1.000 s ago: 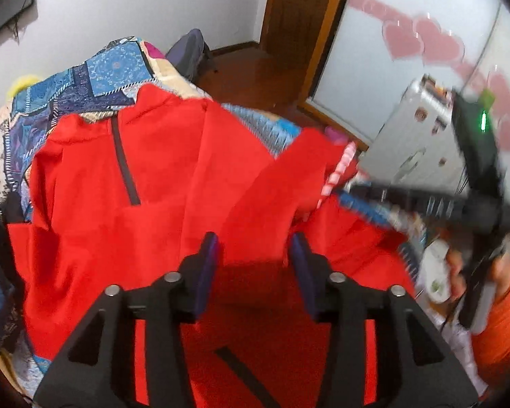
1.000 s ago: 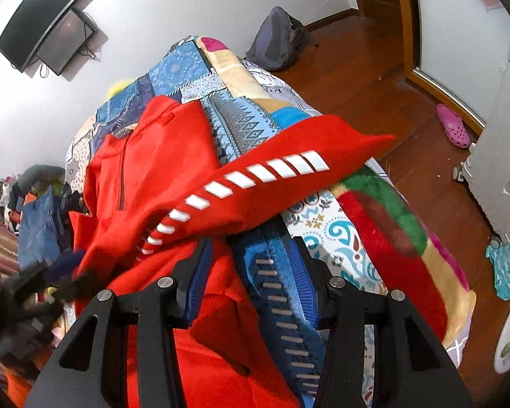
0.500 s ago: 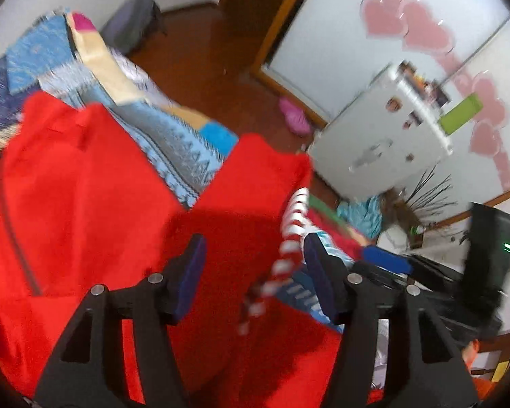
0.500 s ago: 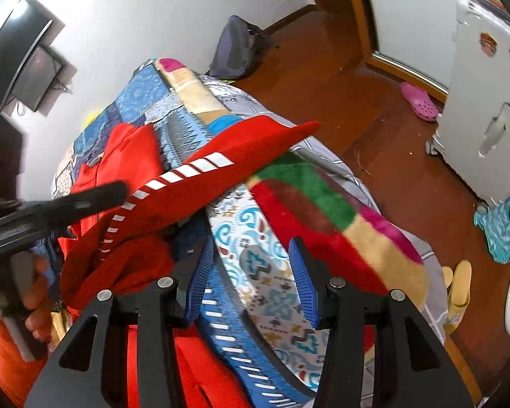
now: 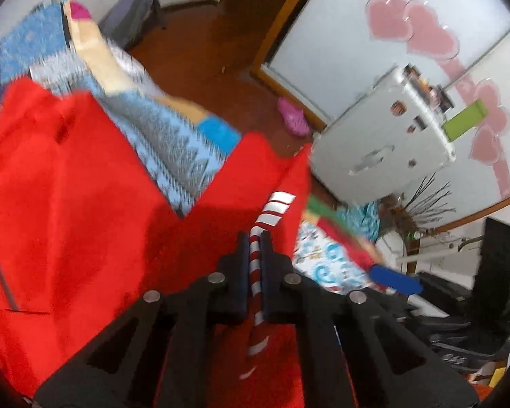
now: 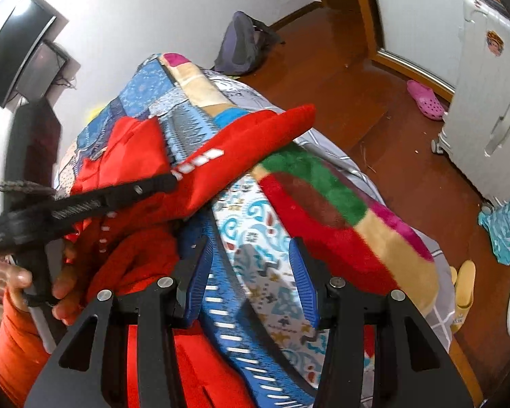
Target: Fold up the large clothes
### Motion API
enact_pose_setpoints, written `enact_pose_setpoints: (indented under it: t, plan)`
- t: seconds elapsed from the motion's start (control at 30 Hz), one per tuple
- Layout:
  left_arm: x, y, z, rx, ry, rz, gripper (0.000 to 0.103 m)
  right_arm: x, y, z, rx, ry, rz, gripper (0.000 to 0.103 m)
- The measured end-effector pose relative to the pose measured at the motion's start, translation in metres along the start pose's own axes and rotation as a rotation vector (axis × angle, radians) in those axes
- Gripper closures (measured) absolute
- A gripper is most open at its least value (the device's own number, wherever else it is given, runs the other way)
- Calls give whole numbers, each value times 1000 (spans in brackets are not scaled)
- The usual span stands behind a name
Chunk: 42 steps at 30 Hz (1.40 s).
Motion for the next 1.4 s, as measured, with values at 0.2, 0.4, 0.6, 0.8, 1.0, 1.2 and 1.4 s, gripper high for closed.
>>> enact_pose_setpoints:
  t: [0.2, 0.4, 0.6, 0.8, 1.0, 1.2, 1.4]
  plan:
    - [1, -1, 93, 74, -229, -25, 100, 2, 23, 5, 12, -19, 71, 60]
    - [-39, 39, 194, 215, -479, 79, 100, 4, 55, 6, 43, -30, 154, 60]
    - [-116, 98, 238, 407, -583, 229, 100, -9, 89, -14, 26, 11, 286, 60]
    - [-183, 146, 223, 559, -518, 335, 100, -28, 102, -40, -28, 87, 389, 60]
    - [-231, 191, 206, 488, -456, 488, 79, -29, 101, -44, -60, 95, 391, 60]
    - [-267, 238, 201, 353, -457, 692, 66, -31, 104, -48, -71, 97, 374, 59]
    - [-251, 266, 169, 176, -412, 775, 66, -33, 107, -52, -77, 86, 385, 53]
Point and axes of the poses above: each gripper's, at about its wrist camera, not at the fingertips, and z roughly against the way its jaws point, y to its left, x to its top, the point moved 4 cm from there along -z, roughly the way its jaws point, and after that the axes turned 6 degrees about y, right-handed, at the moved point
